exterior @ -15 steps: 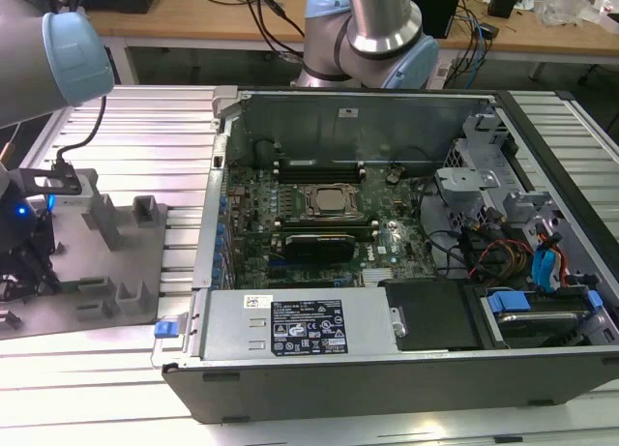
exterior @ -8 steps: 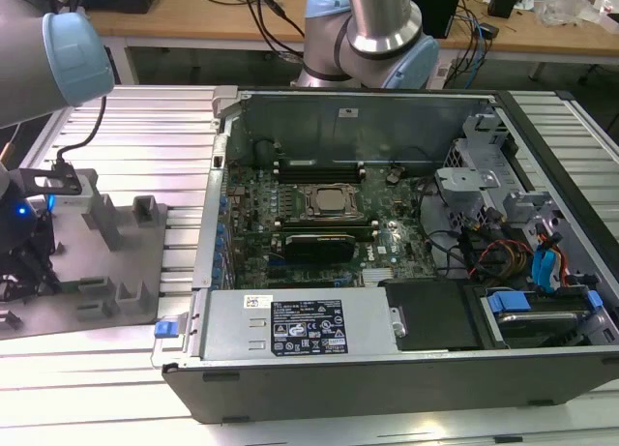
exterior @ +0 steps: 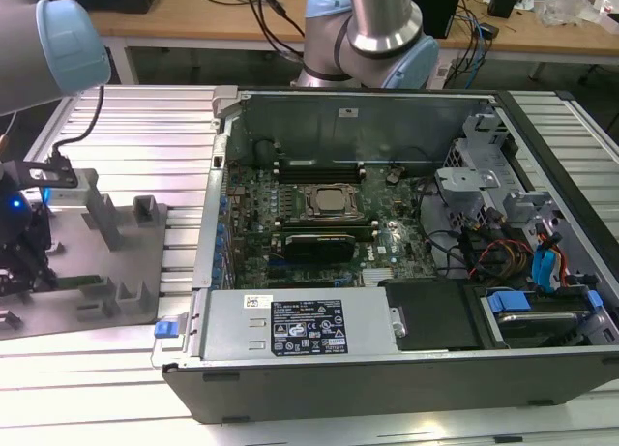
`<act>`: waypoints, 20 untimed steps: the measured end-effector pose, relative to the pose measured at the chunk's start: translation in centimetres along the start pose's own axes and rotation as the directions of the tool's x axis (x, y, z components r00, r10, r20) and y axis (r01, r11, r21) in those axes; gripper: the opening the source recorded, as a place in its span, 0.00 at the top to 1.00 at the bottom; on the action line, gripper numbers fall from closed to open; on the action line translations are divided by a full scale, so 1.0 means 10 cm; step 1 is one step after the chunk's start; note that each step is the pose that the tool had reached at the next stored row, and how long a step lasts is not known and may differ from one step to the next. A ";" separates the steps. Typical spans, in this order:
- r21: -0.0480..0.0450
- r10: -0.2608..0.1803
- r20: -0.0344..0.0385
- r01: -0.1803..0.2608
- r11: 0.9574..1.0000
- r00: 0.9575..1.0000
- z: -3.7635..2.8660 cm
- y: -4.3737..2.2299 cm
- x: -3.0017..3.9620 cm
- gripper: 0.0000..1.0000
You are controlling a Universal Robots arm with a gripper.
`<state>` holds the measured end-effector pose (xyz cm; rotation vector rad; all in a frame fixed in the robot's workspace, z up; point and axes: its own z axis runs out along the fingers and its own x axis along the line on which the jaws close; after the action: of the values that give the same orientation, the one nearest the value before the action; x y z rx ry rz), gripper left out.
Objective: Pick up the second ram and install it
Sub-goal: 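Pick up the second ram and move it above second insertion slot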
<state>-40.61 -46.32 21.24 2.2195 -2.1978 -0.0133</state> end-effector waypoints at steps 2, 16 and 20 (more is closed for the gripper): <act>0.000 0.000 0.000 0.000 1.000 1.000 -0.050 0.001 -0.001 0.86; 0.000 0.000 -0.004 0.000 1.000 1.000 -0.461 0.008 -0.013 0.86; 0.000 0.000 -0.007 0.000 1.000 1.000 -0.618 0.011 -0.020 0.86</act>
<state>-40.61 -46.08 27.42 2.2160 -2.1943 -0.0055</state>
